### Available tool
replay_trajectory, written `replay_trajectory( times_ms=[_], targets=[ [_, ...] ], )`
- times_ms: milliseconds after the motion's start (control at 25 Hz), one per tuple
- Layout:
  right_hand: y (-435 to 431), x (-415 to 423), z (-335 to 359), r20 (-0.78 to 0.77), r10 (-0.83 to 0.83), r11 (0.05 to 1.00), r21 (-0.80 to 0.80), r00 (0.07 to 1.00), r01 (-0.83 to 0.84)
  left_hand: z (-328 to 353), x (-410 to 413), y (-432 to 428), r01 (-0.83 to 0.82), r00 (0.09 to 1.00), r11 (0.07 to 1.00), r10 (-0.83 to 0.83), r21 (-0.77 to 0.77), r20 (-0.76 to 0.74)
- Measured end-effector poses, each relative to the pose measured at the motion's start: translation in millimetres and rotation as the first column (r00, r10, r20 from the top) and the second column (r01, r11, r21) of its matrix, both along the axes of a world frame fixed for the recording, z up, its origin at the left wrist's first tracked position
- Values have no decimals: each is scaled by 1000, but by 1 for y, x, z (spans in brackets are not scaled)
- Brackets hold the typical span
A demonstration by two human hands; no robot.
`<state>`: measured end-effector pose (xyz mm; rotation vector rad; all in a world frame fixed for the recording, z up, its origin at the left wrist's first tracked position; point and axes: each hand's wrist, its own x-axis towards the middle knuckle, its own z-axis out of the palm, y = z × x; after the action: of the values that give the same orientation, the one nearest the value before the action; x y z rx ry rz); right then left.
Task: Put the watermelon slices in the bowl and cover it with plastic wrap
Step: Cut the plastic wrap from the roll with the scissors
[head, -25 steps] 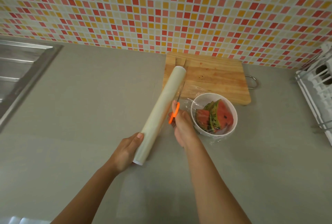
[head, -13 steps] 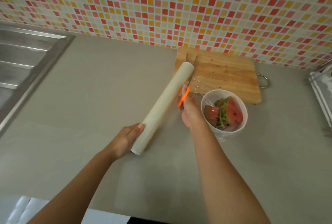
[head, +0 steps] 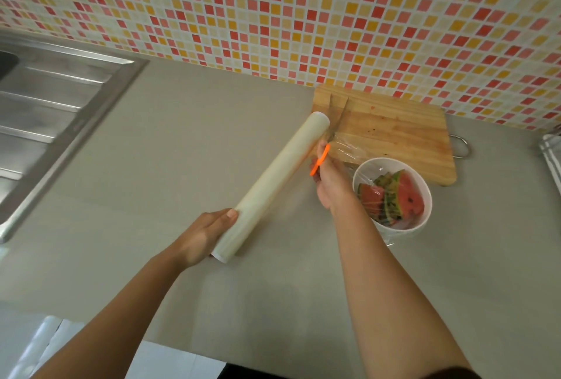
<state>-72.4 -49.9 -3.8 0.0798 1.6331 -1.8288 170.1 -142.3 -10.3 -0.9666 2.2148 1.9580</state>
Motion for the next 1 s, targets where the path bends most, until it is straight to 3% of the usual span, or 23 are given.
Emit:
replay_trajectory(
  times_ms=[160,240,360,480,680,880,1000],
  targets=[
    [-2,-5,2,-30,22,999,24,999,-22,6,10,-3,-19,999,1000,19,-12,30],
    [-3,-2,2,-32,67,996,57,997,-65,6,15,-4,-86,995,994,83,65,59],
    [9,26,-6,-156,233,928,332,960,-171,7,15,3,-231,973,944,228,237,40],
    [34,64,-10,-364,430,813,554,826,-179,6,10,9,-313,949,909,308,276,61],
    [38,95,-9,-393,625,643,749,675,-159,7,5,16,-301,952,929,281,214,121],
    [37,107,-4,-413,685,605,782,600,-152,9,7,18,-275,958,959,267,67,108],
    [39,113,-8,-394,695,593,787,602,-169,6,13,19,-280,946,949,298,-145,126]
  ],
)
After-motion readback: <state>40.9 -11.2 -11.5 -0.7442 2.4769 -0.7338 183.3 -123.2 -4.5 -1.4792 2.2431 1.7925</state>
